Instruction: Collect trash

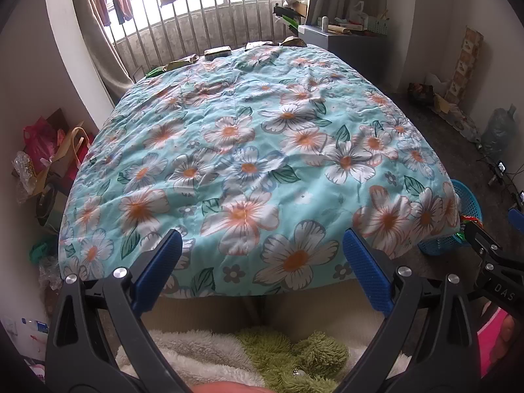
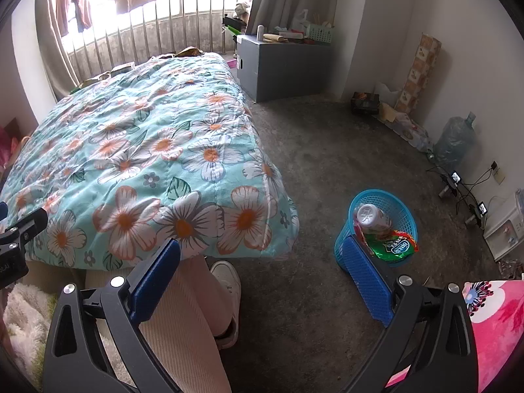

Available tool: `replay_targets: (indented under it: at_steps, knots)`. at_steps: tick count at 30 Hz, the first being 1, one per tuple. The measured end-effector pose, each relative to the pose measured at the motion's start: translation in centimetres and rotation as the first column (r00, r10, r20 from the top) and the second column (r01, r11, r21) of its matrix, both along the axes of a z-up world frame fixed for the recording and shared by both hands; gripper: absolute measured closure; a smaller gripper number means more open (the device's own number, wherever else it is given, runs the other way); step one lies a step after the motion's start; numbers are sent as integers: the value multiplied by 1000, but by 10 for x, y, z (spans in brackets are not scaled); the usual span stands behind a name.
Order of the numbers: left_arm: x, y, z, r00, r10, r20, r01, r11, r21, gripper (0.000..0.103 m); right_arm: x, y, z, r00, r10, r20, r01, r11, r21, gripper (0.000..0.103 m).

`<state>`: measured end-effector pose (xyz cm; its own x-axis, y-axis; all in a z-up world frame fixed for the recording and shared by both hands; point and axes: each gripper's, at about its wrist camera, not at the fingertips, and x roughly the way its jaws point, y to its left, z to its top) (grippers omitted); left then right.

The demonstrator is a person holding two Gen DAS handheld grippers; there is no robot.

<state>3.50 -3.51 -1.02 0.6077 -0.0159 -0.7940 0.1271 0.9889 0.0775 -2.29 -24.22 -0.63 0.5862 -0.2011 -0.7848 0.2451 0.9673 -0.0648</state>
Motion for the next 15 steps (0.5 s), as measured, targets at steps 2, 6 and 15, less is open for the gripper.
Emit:
replay_targets:
  at_steps: [2,6,15]
  knots:
    - [0,0,0,1000,0,0,0,1000,0,9,0,0,0,1000,-1,1,1,1000,0,7]
    - [0,0,0,1000,-1,0,1,1000,1,9,0,-1,0,1000,-4,2,4,1000,0,7]
    - [0,0,1,1000,0,-2,0,1000,1,9,-1,-1,1,1000,-1,6,1,1000,3,7]
